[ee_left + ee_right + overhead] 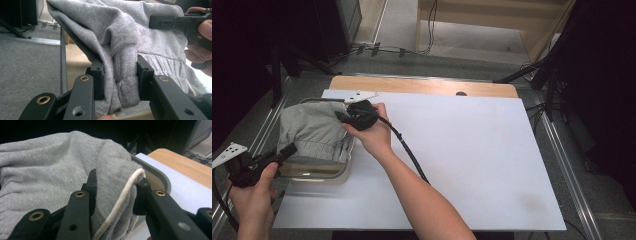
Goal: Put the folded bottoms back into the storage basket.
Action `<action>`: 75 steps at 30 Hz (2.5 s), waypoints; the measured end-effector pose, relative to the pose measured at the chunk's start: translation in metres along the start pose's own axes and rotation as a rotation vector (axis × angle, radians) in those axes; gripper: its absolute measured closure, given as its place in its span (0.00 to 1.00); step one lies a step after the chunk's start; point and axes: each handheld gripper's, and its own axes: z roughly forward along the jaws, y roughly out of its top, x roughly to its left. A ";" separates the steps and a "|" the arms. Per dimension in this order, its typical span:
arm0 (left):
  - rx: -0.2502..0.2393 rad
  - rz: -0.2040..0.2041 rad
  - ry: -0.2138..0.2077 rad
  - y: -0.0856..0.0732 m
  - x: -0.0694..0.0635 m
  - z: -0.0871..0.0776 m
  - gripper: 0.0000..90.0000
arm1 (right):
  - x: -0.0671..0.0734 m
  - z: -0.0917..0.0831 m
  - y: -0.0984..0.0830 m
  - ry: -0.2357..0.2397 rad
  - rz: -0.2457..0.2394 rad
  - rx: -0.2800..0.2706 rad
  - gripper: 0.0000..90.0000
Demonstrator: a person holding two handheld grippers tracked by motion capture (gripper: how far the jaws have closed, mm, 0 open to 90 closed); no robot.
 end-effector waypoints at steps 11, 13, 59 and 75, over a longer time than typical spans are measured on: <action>0.027 0.015 0.040 -0.002 0.004 0.004 0.74 | 0.001 0.013 -0.008 -0.011 -0.010 0.014 0.70; 0.042 0.030 0.044 -0.001 0.003 0.005 0.73 | 0.000 0.014 -0.009 -0.017 -0.013 0.012 0.70; 0.079 0.138 -0.151 0.043 -0.070 0.059 0.33 | -0.056 -0.149 -0.077 -0.057 0.011 -0.026 0.00; 0.166 0.124 -0.083 0.048 -0.064 0.111 0.51 | -0.064 -0.220 -0.119 -0.115 0.011 -0.062 0.00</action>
